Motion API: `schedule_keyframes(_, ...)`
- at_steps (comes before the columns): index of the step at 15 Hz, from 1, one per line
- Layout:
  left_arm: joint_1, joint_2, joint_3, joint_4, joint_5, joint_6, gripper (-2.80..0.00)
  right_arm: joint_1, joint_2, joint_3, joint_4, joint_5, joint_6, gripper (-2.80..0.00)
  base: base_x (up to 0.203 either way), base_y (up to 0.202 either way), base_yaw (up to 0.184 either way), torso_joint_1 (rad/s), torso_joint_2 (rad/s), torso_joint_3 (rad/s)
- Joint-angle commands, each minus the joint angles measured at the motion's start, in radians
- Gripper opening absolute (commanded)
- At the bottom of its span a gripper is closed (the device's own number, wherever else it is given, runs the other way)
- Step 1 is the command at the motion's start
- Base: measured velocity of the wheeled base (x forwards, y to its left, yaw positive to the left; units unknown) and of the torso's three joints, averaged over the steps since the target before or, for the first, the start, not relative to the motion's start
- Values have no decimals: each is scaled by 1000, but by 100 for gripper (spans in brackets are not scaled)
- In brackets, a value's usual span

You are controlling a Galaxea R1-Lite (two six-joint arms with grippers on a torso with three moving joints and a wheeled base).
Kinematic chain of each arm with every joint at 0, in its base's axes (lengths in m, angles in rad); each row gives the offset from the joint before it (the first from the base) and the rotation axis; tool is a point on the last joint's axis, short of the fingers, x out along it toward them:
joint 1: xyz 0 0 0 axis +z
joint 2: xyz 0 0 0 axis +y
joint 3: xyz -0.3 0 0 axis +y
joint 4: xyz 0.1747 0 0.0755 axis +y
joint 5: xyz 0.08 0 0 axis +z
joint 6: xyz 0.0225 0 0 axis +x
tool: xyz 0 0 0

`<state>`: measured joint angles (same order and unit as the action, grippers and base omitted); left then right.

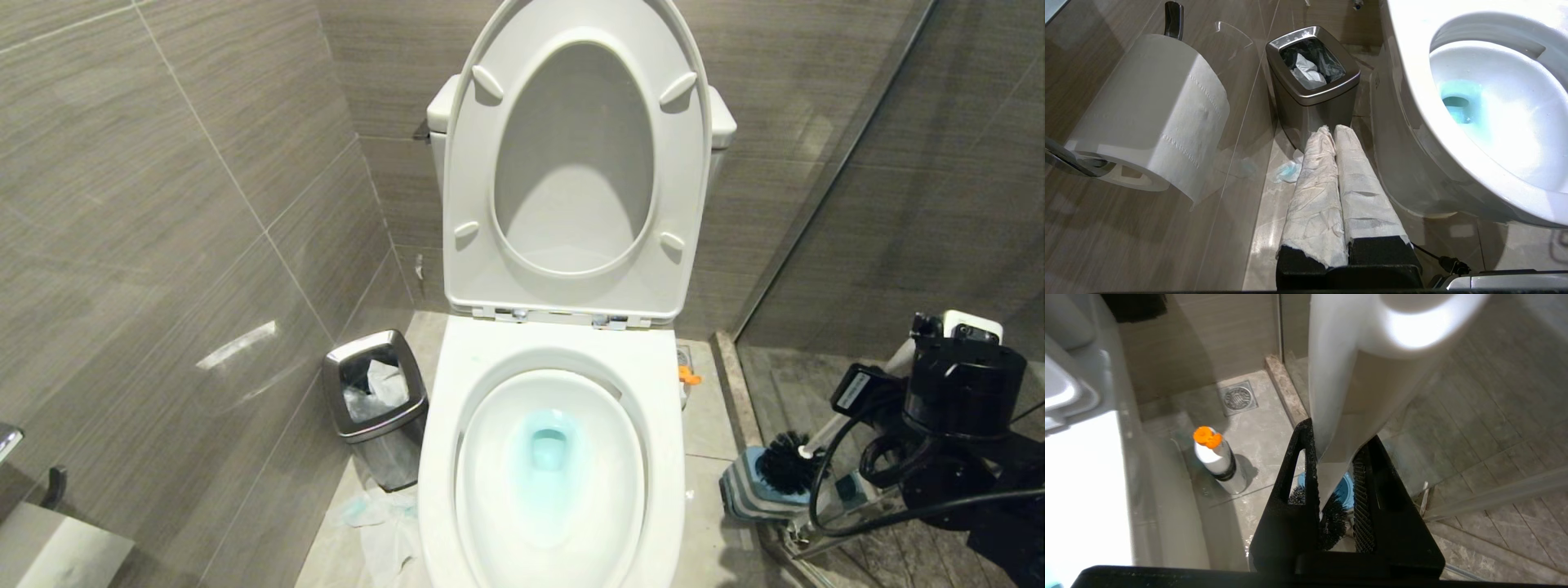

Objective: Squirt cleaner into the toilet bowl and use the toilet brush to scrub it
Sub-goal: Put the toilet brush back

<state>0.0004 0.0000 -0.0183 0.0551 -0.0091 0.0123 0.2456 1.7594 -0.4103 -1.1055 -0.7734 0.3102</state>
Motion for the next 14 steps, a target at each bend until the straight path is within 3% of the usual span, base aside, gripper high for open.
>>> schedule_keyframes(1, 0, 0, 0, 0, 0, 0, -280, -45, 83, 16, -29, -1, 5, -280, 0, 0, 0, 0, 0, 0)
schedule_keyframes(8, 1, 0, 0, 0, 0, 0, -280, -193, 149, 13, -79, 96, 3, -280, 0, 0, 0, 0, 0, 0)
schedule_keyframes(14, 1, 0, 0, 0, 0, 0, -280, -206, 215, -58, -99, 116, -31, -280, 0, 0, 0, 0, 0, 0)
